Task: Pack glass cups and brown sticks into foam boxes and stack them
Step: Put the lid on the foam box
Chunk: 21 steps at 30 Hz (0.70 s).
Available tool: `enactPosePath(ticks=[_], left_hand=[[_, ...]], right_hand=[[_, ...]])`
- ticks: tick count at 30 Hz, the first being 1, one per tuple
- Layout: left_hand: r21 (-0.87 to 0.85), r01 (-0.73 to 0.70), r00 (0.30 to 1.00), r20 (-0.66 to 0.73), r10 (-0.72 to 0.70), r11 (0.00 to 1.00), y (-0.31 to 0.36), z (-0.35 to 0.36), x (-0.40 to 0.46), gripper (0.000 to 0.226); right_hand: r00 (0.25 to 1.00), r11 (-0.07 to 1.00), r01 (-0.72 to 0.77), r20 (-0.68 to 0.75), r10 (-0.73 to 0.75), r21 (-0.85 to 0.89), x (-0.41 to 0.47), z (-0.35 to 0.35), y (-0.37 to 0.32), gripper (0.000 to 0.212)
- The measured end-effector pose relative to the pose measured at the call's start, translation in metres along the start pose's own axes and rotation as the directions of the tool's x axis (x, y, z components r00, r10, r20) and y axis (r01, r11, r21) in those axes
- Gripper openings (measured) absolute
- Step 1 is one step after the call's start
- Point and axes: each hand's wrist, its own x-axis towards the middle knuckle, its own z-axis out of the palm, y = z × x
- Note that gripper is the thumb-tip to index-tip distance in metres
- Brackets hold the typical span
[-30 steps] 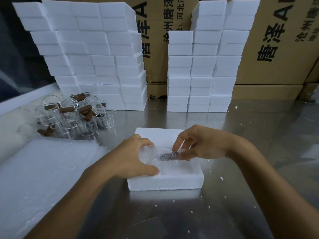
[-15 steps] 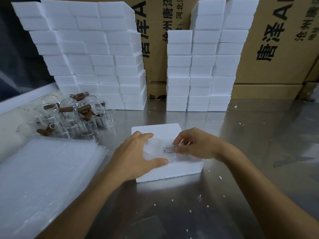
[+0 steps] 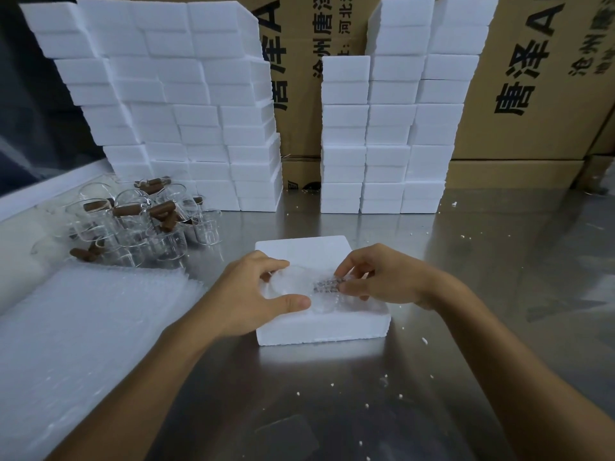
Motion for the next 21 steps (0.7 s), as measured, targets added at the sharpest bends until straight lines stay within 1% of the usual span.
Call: enactPosePath(ticks=[3,5,6,7,8,9,10,11,12,14,15,16,17,19,21], left_hand=[[-0.008,0.004,1.0,0.002,-0.004,1.0,-0.005,-0.003,0.0,0.102],[-0.011,-0.002,1.0,-0.025,0.001,1.0,-0.005,-0.001,-0.001,0.091],[-0.036,0.002,0.998,-0.064,-0.004,0.999,-0.006,0.001,0.0,0.082],[-0.08,0.019,0.992,-0.123,-0.029,0.997,-0.007,0.004,0.001,0.072],[-0.138,0.053,0.979,-0.188,-0.078,0.989,-0.01,0.007,0.003,0.064],[-0.203,0.101,0.961,-0.234,-0.149,0.974,-0.014,0.009,0.005,0.058],[-0.265,0.162,0.942,-0.246,-0.229,0.951,-0.019,0.011,0.008,0.054],[-0.322,0.227,0.925,-0.223,-0.307,0.919,-0.024,0.012,0.009,0.054],[-0.376,0.28,0.912,-0.182,-0.366,0.883,-0.029,0.013,0.01,0.056],[-0.47,0.319,0.902,-0.116,-0.416,0.823,-0.034,0.016,0.011,0.055],[-0.518,0.309,0.907,-0.094,-0.412,0.798,-0.033,0.017,0.011,0.05],[-0.571,0.283,0.915,-0.08,-0.395,0.771,-0.031,0.017,0.01,0.041],[-0.619,0.245,0.923,-0.086,-0.374,0.746,-0.027,0.016,0.01,0.032],[-0.659,0.151,0.925,-0.168,-0.34,0.737,-0.021,0.011,0.011,0.018],[-0.682,0.058,0.905,-0.272,-0.327,0.729,-0.015,0.001,0.011,0.014]], right_hand=[[0.999,1.0,0.0,0.037,-0.001,0.026,-0.001,-0.001,-0.002,0.007],[0.999,0.997,-0.017,0.031,0.015,0.071,-0.001,-0.003,-0.002,0.006],[1.0,0.994,-0.026,-0.012,0.027,0.107,0.0,-0.004,0.0,0.006],[0.994,0.989,-0.029,-0.099,0.044,0.143,0.002,-0.004,0.002,0.007],[0.974,0.985,-0.033,-0.217,0.071,0.171,0.005,-0.003,0.006,0.009],[0.937,0.979,-0.041,-0.332,0.106,0.197,0.008,-0.001,0.01,0.012],[0.9,0.972,-0.053,-0.411,0.146,0.229,0.01,0.002,0.014,0.018],[0.882,0.96,-0.066,-0.434,0.184,0.272,0.012,0.006,0.017,0.026],[0.888,0.942,-0.084,-0.404,0.219,0.326,0.013,0.01,0.021,0.037],[0.924,0.882,-0.117,-0.276,0.266,0.457,0.014,0.018,0.025,0.058],[0.934,0.849,-0.118,-0.232,0.271,0.515,0.015,0.021,0.026,0.063],[0.939,0.827,-0.099,-0.224,0.262,0.553,0.015,0.023,0.026,0.064],[0.937,0.82,-0.06,-0.251,0.243,0.569,0.016,0.022,0.026,0.063],[0.913,0.814,0.047,-0.356,0.2,0.579,0.017,0.017,0.022,0.057],[0.876,0.782,0.137,-0.442,0.19,0.608,0.017,0.008,0.015,0.051]])
